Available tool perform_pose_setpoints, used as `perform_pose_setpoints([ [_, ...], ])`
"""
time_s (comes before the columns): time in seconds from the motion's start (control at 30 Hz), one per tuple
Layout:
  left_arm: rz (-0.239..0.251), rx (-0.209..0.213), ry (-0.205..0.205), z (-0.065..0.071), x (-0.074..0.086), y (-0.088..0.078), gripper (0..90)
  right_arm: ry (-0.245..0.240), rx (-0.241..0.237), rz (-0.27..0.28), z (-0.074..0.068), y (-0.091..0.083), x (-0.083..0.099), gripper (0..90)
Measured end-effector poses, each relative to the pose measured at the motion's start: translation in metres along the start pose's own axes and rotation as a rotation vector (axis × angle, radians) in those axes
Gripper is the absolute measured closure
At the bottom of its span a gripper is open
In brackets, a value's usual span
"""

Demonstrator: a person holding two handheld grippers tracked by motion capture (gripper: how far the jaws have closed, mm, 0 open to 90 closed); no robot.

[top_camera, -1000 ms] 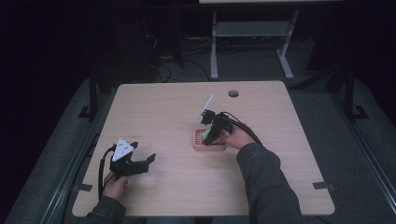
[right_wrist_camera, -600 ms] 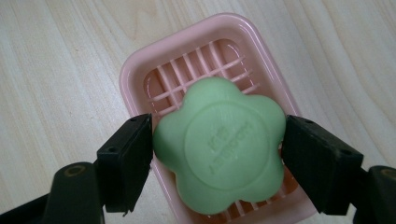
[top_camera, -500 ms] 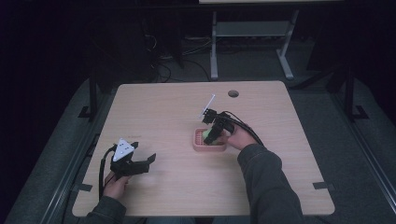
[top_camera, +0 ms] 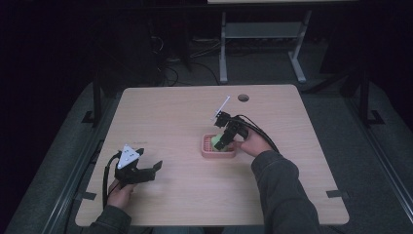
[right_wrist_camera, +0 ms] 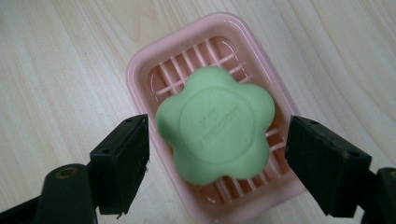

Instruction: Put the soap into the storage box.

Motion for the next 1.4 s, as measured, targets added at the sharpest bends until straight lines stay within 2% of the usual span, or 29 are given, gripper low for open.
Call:
perform_pose_setpoints([
  [0.23, 0.002, -0.003, -0.003, 0.000, 0.001, 0.000, 14.3, 0.022, -0.003, 0.022, 0.003, -0.011, 0.003, 21.4],
  [0.77, 0.000, -0.003, 0.002, 0.000, 0.001, -0.001, 14.3, 0.058, 0.001, 0.036, 0.008, -0.023, 0.011, 20.8],
  [0.83, -0.001, -0.003, 0.002, 0.000, 0.001, -0.001, 14.3, 0.069, -0.004, 0.051, 0.008, -0.024, 0.012, 20.9],
  [1.4, -0.004, -0.003, 0.006, 0.000, 0.001, -0.001, 14.3, 0.105, -0.005, 0.055, 0.012, -0.028, 0.032, 20.6],
])
Point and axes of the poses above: each handheld gripper's, and its own axes: y roughly forward along the jaws, x roughly out of its underside, z roughly to its right, the point moved 10 cm from there along y, roughly forward along the jaws, and after that the axes turned 6 degrees about x, right-handed, at the moved point
